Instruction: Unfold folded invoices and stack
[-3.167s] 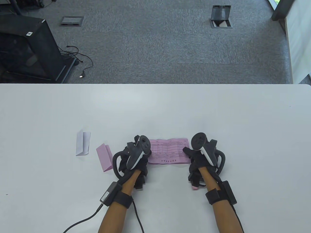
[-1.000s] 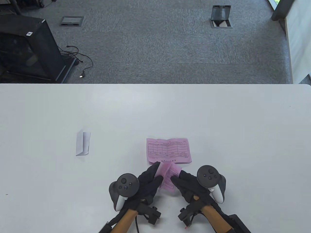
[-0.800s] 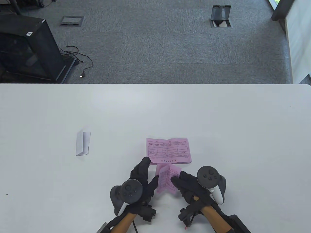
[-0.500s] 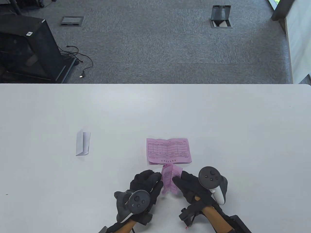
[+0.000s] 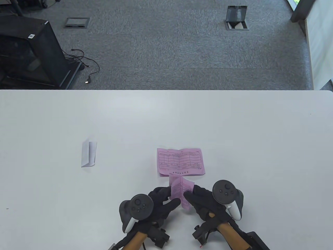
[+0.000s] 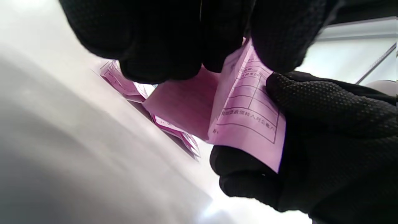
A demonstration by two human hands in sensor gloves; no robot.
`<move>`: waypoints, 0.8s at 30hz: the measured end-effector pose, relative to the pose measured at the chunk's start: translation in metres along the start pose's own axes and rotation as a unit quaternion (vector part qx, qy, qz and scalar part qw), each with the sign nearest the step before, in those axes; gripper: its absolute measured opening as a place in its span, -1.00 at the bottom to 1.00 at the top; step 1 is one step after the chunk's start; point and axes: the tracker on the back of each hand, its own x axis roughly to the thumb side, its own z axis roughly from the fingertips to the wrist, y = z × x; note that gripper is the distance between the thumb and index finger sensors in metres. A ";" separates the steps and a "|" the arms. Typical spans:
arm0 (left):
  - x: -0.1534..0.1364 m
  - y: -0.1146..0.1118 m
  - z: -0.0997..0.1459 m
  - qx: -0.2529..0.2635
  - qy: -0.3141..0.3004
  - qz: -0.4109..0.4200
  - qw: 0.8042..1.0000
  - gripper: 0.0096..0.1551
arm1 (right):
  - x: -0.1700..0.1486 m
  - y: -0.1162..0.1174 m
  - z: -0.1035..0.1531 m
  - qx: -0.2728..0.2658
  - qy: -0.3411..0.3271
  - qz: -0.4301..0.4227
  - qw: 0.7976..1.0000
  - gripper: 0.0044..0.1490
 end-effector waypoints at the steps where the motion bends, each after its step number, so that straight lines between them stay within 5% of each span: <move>1: -0.001 0.000 0.000 0.012 0.003 0.009 1.000 -0.57 | 0.000 0.000 0.000 0.000 0.000 0.001 1.000 -0.51; 14: -0.030 0.028 -0.003 0.026 0.116 0.034 0.992 -0.59 | -0.020 -0.047 -0.006 -0.066 0.026 0.144 0.987 -0.55; 19: -0.023 0.019 -0.007 -0.013 0.129 -0.085 0.988 -0.59 | -0.022 -0.042 -0.009 -0.046 0.058 0.229 0.971 -0.56; 24: -0.015 0.004 -0.015 -0.066 0.140 -0.213 0.965 -0.57 | -0.017 -0.028 -0.010 -0.054 0.081 0.359 0.928 -0.57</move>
